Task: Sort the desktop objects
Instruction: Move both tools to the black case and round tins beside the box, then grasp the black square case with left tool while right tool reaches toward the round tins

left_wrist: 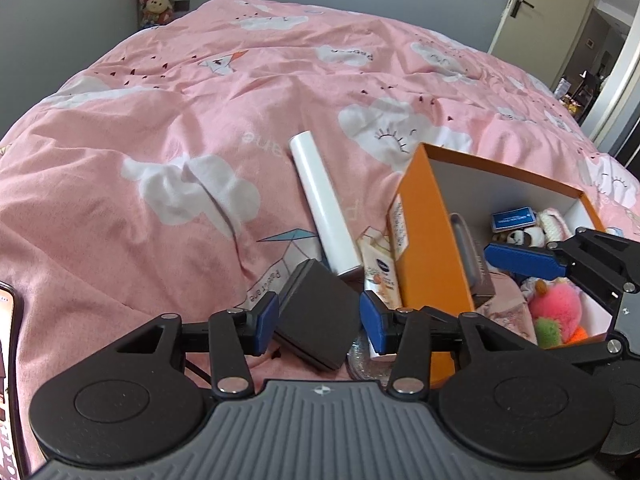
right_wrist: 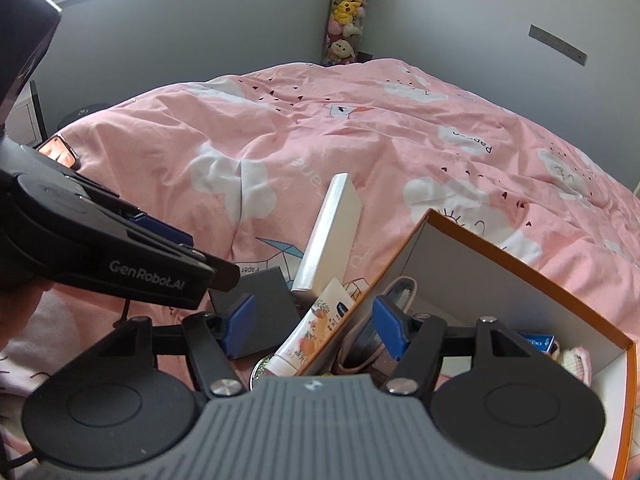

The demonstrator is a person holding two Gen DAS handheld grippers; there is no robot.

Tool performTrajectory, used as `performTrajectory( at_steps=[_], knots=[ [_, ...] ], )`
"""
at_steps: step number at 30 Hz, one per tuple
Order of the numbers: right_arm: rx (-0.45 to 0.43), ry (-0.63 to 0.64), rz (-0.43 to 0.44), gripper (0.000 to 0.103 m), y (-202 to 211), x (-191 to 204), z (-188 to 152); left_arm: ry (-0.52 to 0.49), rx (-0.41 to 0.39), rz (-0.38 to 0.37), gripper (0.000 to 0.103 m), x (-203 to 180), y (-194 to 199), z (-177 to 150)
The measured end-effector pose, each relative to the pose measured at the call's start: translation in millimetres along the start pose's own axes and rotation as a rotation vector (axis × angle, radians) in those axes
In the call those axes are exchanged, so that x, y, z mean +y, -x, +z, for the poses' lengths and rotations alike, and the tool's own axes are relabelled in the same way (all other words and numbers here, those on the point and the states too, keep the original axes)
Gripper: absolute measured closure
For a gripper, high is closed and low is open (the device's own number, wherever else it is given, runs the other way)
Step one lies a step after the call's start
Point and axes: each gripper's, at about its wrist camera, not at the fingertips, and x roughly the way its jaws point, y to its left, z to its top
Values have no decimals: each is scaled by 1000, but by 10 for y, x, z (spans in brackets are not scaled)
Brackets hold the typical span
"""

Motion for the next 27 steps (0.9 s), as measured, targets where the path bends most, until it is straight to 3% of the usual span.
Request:
performTrajectory(
  at_steps=[20, 27],
  knots=[
    [36, 119, -58, 29, -396, 63, 109, 90, 63, -10, 42, 257, -373, 61],
    [56, 172, -71, 28, -508, 41, 129, 65, 96, -1, 40, 266, -468, 52]
  ],
)
